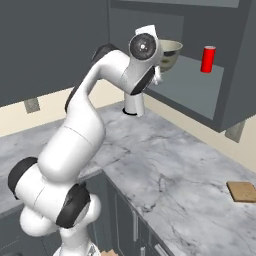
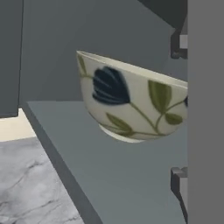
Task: Pick the mug and place it in the sink. Pick the bowl and place it in the open cabinet and then close the cabinet.
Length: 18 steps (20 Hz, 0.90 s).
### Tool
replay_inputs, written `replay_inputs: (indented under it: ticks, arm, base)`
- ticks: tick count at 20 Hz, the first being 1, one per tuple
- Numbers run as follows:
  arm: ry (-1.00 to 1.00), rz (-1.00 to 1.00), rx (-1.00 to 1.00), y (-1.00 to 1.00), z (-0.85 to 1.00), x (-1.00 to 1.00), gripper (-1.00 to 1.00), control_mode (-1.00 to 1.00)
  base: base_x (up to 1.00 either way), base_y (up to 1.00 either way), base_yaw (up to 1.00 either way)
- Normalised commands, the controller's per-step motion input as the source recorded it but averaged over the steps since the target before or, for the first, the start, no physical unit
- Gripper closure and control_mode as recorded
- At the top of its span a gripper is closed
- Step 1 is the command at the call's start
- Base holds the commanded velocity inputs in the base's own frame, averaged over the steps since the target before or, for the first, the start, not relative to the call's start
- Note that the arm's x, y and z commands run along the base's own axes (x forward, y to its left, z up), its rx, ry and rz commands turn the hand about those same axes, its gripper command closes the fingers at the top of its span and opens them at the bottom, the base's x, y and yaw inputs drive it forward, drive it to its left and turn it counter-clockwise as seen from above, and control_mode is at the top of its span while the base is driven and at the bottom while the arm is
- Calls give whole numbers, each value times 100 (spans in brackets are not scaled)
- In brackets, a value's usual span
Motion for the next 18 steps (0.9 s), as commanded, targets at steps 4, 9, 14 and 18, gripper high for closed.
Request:
replay_inputs:
  ticks: [4,9,14,18]
  arm:
    - [-22,5,-4,13,-7,-100,-100,-100]
    - [-25,4,-3,9,49,-84,-100,-100]
    - [-12,3,-1,34,17,-97,-100,-100]
    - [-1,3,0,39,-3,-100,-100,-100]
  base:
    - [0,0,0]
    - [0,0,0]
    - [0,0,0]
    - [0,0,0]
